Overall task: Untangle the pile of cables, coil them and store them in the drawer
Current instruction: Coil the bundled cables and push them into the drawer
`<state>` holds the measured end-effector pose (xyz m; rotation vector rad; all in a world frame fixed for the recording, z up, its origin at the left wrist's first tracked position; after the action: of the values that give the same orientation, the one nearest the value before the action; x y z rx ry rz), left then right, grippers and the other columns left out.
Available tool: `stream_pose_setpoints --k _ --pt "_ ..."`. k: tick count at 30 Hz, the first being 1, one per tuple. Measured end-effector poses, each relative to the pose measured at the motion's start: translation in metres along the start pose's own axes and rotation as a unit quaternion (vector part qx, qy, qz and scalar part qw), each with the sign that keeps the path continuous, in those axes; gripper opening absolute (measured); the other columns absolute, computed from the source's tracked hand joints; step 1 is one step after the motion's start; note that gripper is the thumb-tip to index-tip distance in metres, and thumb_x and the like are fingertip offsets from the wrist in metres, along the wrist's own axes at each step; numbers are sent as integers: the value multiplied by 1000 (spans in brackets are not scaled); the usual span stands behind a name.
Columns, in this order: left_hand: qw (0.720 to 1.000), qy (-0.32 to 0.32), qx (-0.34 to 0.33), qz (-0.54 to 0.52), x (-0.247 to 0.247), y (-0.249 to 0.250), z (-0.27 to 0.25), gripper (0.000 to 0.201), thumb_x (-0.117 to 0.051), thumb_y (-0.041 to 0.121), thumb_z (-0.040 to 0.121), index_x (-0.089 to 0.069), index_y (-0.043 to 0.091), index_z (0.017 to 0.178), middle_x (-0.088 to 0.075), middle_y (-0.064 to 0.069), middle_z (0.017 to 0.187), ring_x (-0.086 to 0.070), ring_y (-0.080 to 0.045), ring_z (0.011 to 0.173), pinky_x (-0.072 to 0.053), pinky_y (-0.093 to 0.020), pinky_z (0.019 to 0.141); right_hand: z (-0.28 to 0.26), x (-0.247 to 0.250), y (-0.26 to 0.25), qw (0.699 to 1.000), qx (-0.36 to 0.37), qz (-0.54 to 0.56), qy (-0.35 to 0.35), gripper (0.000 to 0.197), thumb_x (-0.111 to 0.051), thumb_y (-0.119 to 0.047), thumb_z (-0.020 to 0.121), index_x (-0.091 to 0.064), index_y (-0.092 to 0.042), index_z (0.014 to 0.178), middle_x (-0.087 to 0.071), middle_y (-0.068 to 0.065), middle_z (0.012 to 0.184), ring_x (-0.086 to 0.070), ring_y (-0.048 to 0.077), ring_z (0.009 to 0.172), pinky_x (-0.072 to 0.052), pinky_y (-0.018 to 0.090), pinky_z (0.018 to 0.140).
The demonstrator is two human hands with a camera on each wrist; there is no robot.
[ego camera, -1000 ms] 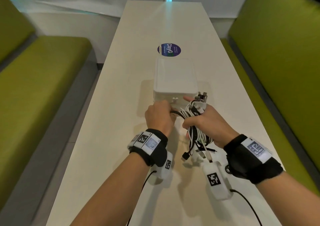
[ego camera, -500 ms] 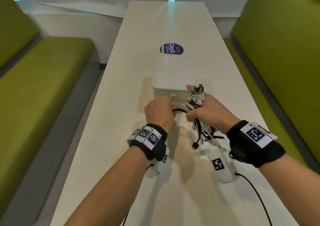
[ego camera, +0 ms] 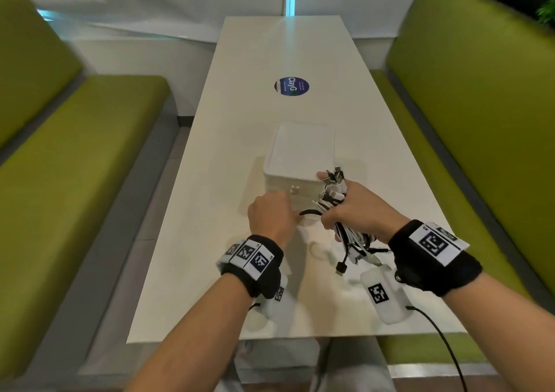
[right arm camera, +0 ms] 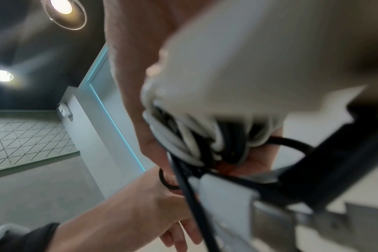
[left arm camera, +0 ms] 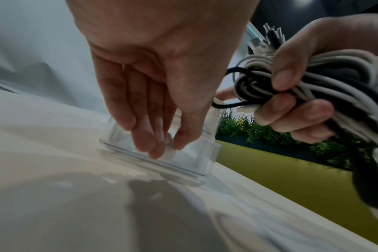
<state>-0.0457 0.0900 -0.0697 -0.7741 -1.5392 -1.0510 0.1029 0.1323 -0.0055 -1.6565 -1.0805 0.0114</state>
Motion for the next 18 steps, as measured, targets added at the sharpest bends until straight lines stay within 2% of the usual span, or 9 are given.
stream_pose_setpoints --k 3,7,9,12,13,16,18 --pt "1000 -17 -3 -10 -3 2 -36 35 -65 49 86 -71 17 96 -70 -8 93 -65 -31 87 -41 -30 65 -28 -8 9 1000 -6 -14 -4 63 -70 -13 52 -57 -12 113 -67 8 115 -71 31 72 -59 53 68" --pt "999 -27 -6 -25 -7 7 -82 31 -63 46 87 -70 16 88 -69 -6 87 -59 -26 74 -41 -30 64 -56 -17 19 1000 0 -17 8 62 -70 -12 52 -59 -13 113 -68 8 111 -71 28 73 -59 52 69" --pt "999 -24 -7 -26 -10 8 -99 31 -62 46 87 -70 16 87 -69 -6 88 -62 -26 75 -46 -31 66 -67 -20 22 1000 0 -19 13 66 -69 -12 54 -57 -15 118 -70 5 95 -69 25 66 -59 51 71" --pt "1000 -13 -4 -24 -7 4 -113 34 -59 50 89 -72 18 92 -70 -5 90 -65 -27 83 -45 -31 67 -78 -26 24 1000 14 3 10 63 -67 -2 61 -53 -10 122 -62 3 73 -65 25 57 -58 53 71" --pt "1000 -5 -4 -28 -5 2 -116 34 -59 52 89 -71 20 94 -70 -3 91 -65 -27 84 -44 -30 67 -81 -28 24 1000 19 9 8 61 -66 1 63 -54 -13 122 -60 4 72 -65 27 57 -59 53 71" --pt "997 22 -15 -77 1 -7 -118 30 -65 51 85 -66 26 102 -67 3 101 -64 -25 89 -42 -30 70 -81 -34 24 999 32 19 1 72 -65 2 66 -49 -35 125 -62 3 71 -68 30 58 -59 47 69" --pt "995 22 -32 -97 0 -11 -119 32 -69 45 85 -66 29 112 -62 6 114 -63 -25 95 -44 -32 76 -78 -37 24 999 33 26 6 73 -65 2 65 -48 -36 124 -63 3 73 -68 29 59 -59 45 69"
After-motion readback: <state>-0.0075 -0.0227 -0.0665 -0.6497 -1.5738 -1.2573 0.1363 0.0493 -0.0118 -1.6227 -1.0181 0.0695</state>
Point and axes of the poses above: each hand's wrist, its own z-axis towards the middle knuckle, its own x-axis out of the back of the hand, y = z × x, the point moved 1 cm from there along z, towards the middle knuckle
